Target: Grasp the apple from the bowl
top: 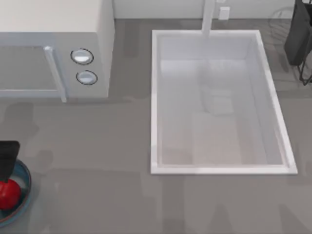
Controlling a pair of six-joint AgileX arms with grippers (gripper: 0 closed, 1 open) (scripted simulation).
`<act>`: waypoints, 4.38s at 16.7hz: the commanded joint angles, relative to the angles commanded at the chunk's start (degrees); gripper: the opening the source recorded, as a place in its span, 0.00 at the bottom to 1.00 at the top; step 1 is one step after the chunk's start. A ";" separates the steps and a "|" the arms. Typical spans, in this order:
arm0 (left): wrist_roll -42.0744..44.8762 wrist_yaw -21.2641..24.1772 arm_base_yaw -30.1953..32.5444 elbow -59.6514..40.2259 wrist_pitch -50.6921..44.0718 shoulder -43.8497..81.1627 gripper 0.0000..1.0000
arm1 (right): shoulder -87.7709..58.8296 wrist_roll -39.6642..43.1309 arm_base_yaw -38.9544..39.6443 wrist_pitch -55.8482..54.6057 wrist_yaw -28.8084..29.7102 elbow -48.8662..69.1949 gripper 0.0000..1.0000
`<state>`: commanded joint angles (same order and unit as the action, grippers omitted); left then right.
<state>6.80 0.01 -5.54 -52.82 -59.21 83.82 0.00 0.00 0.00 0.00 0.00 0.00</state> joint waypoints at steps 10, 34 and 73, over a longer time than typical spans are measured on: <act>0.34 -0.01 -0.41 11.07 19.40 8.12 1.00 | 0.00 0.00 0.00 0.00 0.00 0.00 1.00; 0.34 -0.01 -0.41 11.07 19.40 8.12 0.00 | 0.00 0.00 0.00 0.00 0.00 0.00 1.00; -37.31 -0.06 37.33 -34.39 -20.82 13.57 0.00 | 0.00 0.00 0.00 0.00 0.00 0.00 1.00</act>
<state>-30.51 -0.05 31.78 -87.22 -80.03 97.39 0.00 0.00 0.00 0.00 0.00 0.00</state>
